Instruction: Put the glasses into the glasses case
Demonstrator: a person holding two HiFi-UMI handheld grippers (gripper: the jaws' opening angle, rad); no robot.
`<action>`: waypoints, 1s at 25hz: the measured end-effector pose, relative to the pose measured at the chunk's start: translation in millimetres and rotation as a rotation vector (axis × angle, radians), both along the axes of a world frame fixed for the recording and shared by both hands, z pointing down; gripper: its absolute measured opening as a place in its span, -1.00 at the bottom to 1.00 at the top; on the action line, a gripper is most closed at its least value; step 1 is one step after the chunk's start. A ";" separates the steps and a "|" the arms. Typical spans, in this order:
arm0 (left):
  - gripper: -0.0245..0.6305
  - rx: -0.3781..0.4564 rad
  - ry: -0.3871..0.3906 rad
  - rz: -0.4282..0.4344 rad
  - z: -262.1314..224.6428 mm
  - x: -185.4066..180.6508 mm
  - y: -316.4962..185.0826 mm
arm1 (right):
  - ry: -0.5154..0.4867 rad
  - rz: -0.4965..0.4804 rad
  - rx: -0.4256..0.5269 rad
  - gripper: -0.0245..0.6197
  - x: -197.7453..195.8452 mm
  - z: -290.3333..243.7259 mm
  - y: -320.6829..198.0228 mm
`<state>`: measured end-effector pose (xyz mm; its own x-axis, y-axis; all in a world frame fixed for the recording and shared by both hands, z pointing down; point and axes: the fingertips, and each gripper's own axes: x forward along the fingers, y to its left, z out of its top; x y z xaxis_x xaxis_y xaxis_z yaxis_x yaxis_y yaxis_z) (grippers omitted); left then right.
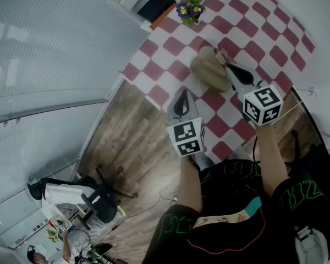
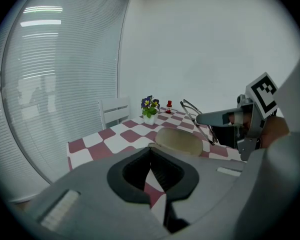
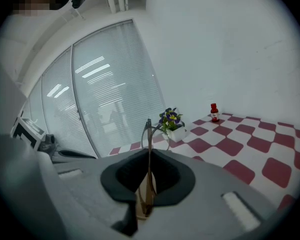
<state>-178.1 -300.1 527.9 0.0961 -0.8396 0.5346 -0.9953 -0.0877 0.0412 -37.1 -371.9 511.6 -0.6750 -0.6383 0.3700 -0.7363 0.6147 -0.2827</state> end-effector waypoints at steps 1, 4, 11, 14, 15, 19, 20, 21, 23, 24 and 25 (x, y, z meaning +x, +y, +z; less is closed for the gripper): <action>-0.90 -0.002 0.004 0.001 1.7 -0.2 -1.2 | 0.006 -0.007 -0.003 -0.87 -2.9 2.4 -0.8; -0.90 -0.009 0.008 0.006 5.2 -0.3 -4.7 | 0.023 -0.034 -0.019 -0.87 -11.0 9.8 -3.6; -0.90 -0.024 0.003 0.030 11.4 -0.9 -9.3 | 0.060 -0.122 -0.071 -0.87 -30.3 24.0 -4.0; -0.90 -0.022 0.008 0.032 13.7 -1.8 -13.7 | 0.078 -0.138 -0.085 -0.87 -34.5 29.5 -6.4; -0.90 -0.018 0.012 0.031 13.6 -1.3 -16.1 | 0.087 -0.146 -0.093 -0.87 -36.1 32.0 -6.8; -0.90 -0.016 0.027 0.047 16.0 5.6 -21.2 | 0.135 -0.188 -0.132 -0.87 -41.5 42.4 -6.7; -0.90 -0.013 0.031 0.046 16.2 6.7 -22.9 | 0.150 -0.203 -0.141 -0.87 -42.9 44.9 -6.8; -0.90 -0.011 0.036 0.046 16.3 7.6 -24.7 | 0.165 -0.218 -0.152 -0.87 -44.2 47.7 -6.3; -0.90 -0.006 0.044 0.049 15.9 9.2 -28.1 | 0.188 -0.241 -0.177 -0.87 -46.0 52.8 -4.0; -0.90 -0.003 0.047 0.050 15.1 9.5 -29.9 | 0.196 -0.251 -0.188 -0.87 -46.9 54.6 -3.2; -0.90 0.000 0.051 0.051 14.1 9.2 -31.9 | 0.203 -0.261 -0.196 -0.87 -48.2 55.8 -3.2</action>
<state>-168.9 -332.0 542.1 0.1656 -0.8330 0.5279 -0.9862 -0.1380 0.0916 -85.3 -375.1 567.3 -0.7059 -0.3584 0.6110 -0.6154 0.7375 -0.2784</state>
